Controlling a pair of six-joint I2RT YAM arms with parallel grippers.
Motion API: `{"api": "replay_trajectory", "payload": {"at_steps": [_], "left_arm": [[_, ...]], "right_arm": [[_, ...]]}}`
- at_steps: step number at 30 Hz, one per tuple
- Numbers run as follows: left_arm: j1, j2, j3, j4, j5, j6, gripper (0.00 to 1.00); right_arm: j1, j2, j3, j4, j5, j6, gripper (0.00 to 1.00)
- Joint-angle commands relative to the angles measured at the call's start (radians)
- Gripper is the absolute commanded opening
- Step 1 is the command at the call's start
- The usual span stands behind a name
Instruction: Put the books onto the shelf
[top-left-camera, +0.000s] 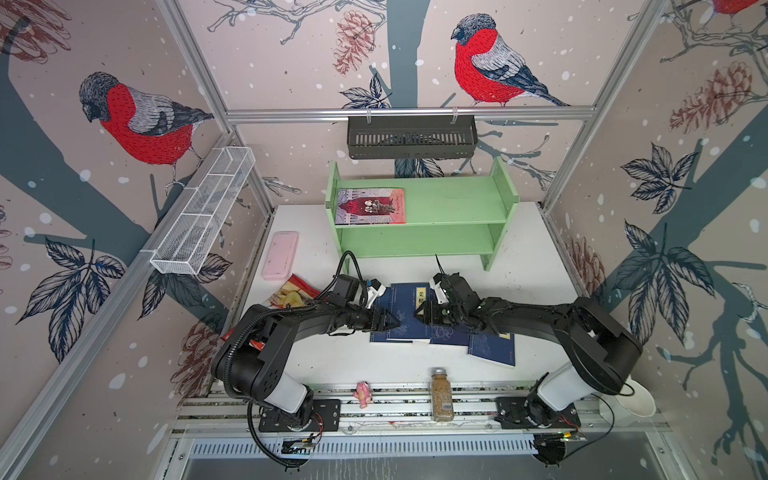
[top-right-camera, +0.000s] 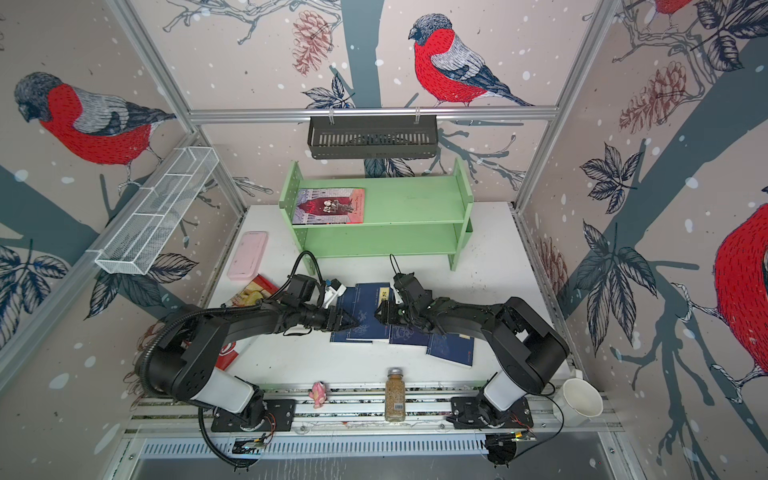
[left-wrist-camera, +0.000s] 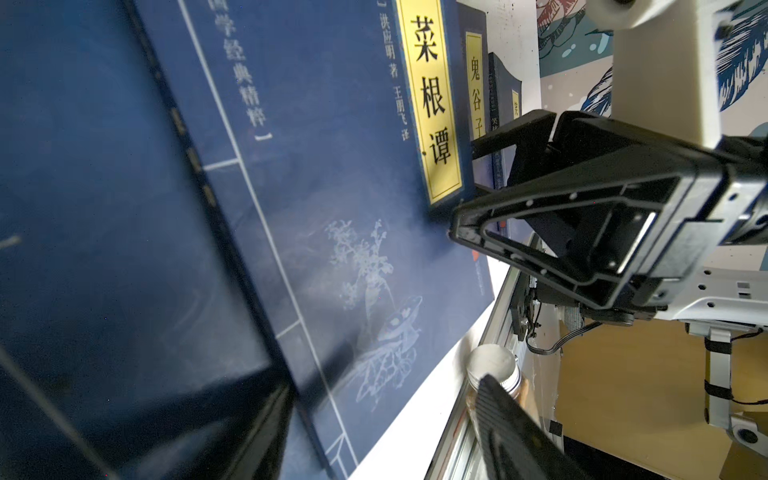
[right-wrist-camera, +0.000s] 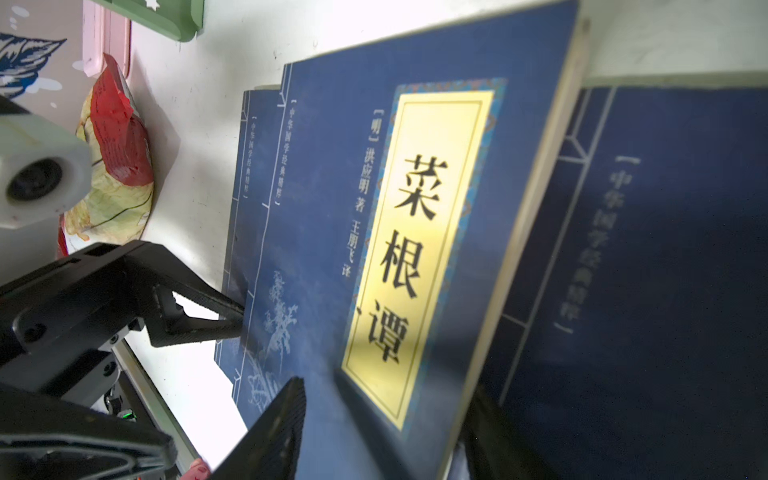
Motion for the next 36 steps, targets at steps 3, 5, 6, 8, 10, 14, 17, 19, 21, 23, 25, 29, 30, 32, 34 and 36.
{"api": "replay_trajectory", "payload": {"at_steps": [3, 5, 6, 8, 10, 14, 17, 19, 21, 23, 25, 29, 30, 32, 34, 36], "left_arm": [[0.007, -0.013, 0.002, -0.014, -0.011, 0.001, 0.73], [0.011, -0.016, -0.003, -0.011, -0.013, -0.006, 0.73], [0.011, -0.017, -0.004, -0.014, -0.026, -0.008, 0.74], [0.016, -0.02, -0.013, -0.011, -0.045, -0.01, 0.74], [0.024, -0.023, -0.025, 0.001, -0.046, -0.02, 0.74], [0.029, -0.043, -0.041, 0.008, -0.073, -0.018, 0.74], [0.031, -0.033, -0.033, 0.001, -0.065, -0.014, 0.74], [0.033, -0.025, -0.02, -0.016, -0.06, -0.012, 0.73], [0.035, -0.05, -0.024, -0.016, -0.074, 0.0, 0.73], [0.035, -0.069, -0.033, -0.019, -0.11, -0.004, 0.73], [0.042, -0.071, -0.041, -0.013, -0.117, -0.003, 0.74], [0.049, -0.066, -0.043, -0.013, -0.115, 0.013, 0.73], [0.049, -0.065, -0.046, -0.01, -0.117, 0.011, 0.73], [0.051, -0.058, -0.043, -0.005, -0.107, 0.017, 0.73], [0.051, -0.045, -0.038, -0.002, -0.089, 0.017, 0.73], [0.051, -0.028, -0.034, 0.001, -0.074, 0.015, 0.73]], "right_arm": [[0.007, -0.009, -0.015, -0.037, -0.03, 0.014, 0.61], [0.008, -0.018, -0.019, -0.026, -0.044, 0.022, 0.61], [0.012, -0.025, -0.018, -0.035, -0.042, 0.025, 0.61], [0.017, -0.042, -0.017, -0.051, -0.03, 0.028, 0.63], [0.018, -0.056, -0.02, -0.059, -0.026, 0.03, 0.64], [0.01, -0.061, -0.014, -0.095, 0.015, 0.033, 0.65], [-0.006, -0.034, -0.01, -0.095, 0.017, 0.042, 0.65], [-0.006, -0.017, 0.003, -0.112, 0.032, 0.036, 0.65], [-0.008, -0.006, 0.01, -0.114, 0.036, 0.028, 0.65], [-0.008, 0.005, 0.02, -0.117, 0.034, 0.017, 0.65], [-0.004, 0.011, 0.028, -0.111, 0.032, 0.007, 0.64], [0.002, 0.034, 0.05, -0.108, 0.029, -0.014, 0.64], [0.005, 0.039, 0.055, -0.109, 0.032, -0.017, 0.63], [0.012, 0.042, 0.059, -0.106, 0.036, -0.02, 0.63], [0.02, 0.045, 0.062, -0.102, 0.033, -0.025, 0.63], [0.033, 0.054, 0.074, -0.108, 0.037, -0.036, 0.63]]}}
